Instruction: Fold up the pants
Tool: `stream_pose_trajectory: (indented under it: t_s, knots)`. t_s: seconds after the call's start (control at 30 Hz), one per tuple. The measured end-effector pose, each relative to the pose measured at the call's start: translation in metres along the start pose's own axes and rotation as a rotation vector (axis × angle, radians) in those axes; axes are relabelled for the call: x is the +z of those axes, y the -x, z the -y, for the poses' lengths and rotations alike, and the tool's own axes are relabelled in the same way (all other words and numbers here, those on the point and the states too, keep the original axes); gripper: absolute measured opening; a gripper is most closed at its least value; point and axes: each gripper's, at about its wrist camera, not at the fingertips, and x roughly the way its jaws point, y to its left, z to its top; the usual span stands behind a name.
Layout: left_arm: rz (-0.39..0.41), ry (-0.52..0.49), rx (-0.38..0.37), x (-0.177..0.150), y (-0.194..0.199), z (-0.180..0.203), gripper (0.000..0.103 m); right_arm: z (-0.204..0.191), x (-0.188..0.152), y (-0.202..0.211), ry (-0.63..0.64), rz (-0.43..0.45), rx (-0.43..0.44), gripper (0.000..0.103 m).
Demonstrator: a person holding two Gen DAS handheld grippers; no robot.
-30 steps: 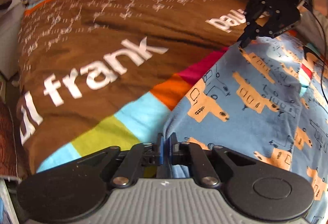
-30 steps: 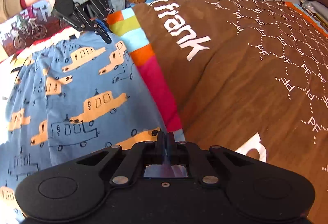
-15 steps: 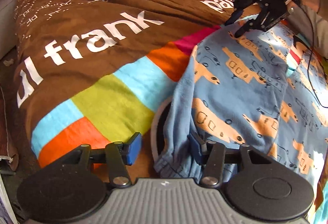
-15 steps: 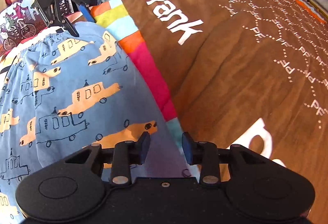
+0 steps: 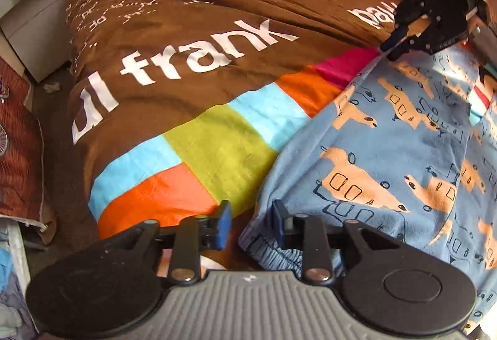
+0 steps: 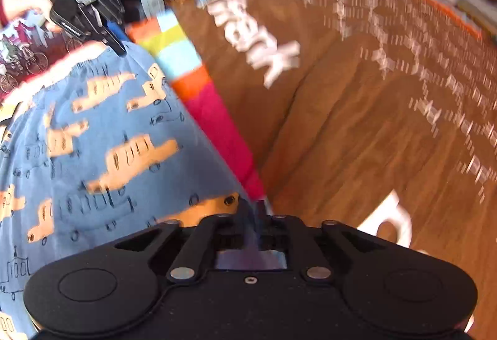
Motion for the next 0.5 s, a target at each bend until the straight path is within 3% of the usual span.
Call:
stream_pose_trajectory:
  t_s: [0.03, 0.07, 0.1, 0.13, 0.27, 0.33, 0.43, 0.5]
  knots:
    - [0.002, -0.011, 0.016, 0.000, 0.004, 0.001, 0.050, 0.000, -0.001, 0.005, -0.002, 0.020, 0.000, 0.020]
    - [0.008, -0.017, 0.033, -0.001, 0.008, 0.001, 0.067, 0.003, -0.002, 0.011, -0.021, 0.039, -0.003, 0.026]
    - [0.015, -0.017, 0.048, -0.004, 0.014, -0.001, 0.073, 0.007, -0.004, 0.018, -0.040, 0.059, -0.010, 0.039]
    - [0.019, -0.011, 0.053, -0.006, 0.018, -0.003, 0.073, 0.013, -0.006, 0.026, -0.050, 0.076, -0.030, 0.047]
    - [0.057, 0.043, 0.050, -0.018, 0.035, -0.002, 0.073, 0.022, -0.022, 0.043, -0.073, 0.082, -0.082, 0.055]
    - [0.075, 0.057, 0.054, -0.028, 0.044, 0.011, 0.073, 0.018, -0.026, 0.046, -0.081, 0.075, -0.125, 0.054]
    - [0.112, 0.002, 0.019, -0.053, 0.069, 0.047, 0.073, -0.011, -0.033, 0.081, -0.136, 0.204, -0.042, 0.055]
    - [0.122, -0.047, -0.011, -0.075, 0.087, 0.077, 0.073, -0.052, -0.037, 0.098, -0.098, 0.238, -0.006, 0.059]
